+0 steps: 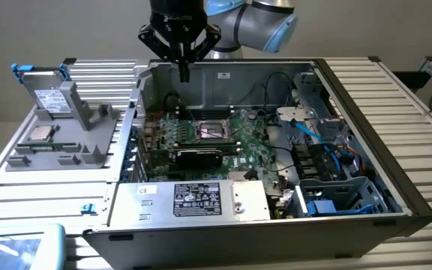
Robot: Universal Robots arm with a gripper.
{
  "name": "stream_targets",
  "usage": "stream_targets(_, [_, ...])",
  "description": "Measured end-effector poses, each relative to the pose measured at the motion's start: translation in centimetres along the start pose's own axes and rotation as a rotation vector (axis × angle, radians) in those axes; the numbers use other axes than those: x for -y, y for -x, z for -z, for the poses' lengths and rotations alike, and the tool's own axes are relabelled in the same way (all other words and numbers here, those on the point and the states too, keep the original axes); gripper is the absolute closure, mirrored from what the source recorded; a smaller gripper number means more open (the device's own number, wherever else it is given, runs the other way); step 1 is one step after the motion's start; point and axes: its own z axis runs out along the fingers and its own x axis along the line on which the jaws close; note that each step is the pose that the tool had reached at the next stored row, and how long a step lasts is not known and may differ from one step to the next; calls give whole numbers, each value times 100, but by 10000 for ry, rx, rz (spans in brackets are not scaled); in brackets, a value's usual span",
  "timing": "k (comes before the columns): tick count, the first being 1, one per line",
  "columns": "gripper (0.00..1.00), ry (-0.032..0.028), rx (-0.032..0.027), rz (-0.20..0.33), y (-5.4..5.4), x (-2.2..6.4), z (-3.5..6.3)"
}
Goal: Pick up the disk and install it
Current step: 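Reach for the disk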
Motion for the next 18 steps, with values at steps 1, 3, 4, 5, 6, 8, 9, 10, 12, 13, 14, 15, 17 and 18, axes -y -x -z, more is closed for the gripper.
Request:
stream_targets(1, [89, 0, 0, 0, 0, 0, 0])
stream_targets(3, [89, 0, 0, 0, 0, 0, 0])
stream_targets(4, [89, 0, 0, 0, 0, 0, 0])
stream_targets(5, [89, 0, 0, 0, 0, 0, 0])
stream_targets(6, [89, 0, -1, 0, 0, 0, 0])
stream_targets(8, [89, 0, 0, 0, 0, 0, 0])
stream_targets(9, [89, 0, 0, 0, 0, 0, 0])
stream_targets(10, [89, 0, 0, 0, 0, 0, 0])
stream_targets(12, [89, 0, 0, 0, 0, 0, 0])
stream_targets(13, [89, 0, -1, 0, 0, 0, 0])
stream_targets(14, [89, 0, 0, 0, -1, 0, 0])
stream_targets(15, [89, -1, 0, -1, -9, 1, 0])
stream_targets(17, [89, -1, -1, 0, -49, 2, 1])
stream_targets(18, [89, -1, -1, 0, -83, 3, 2])
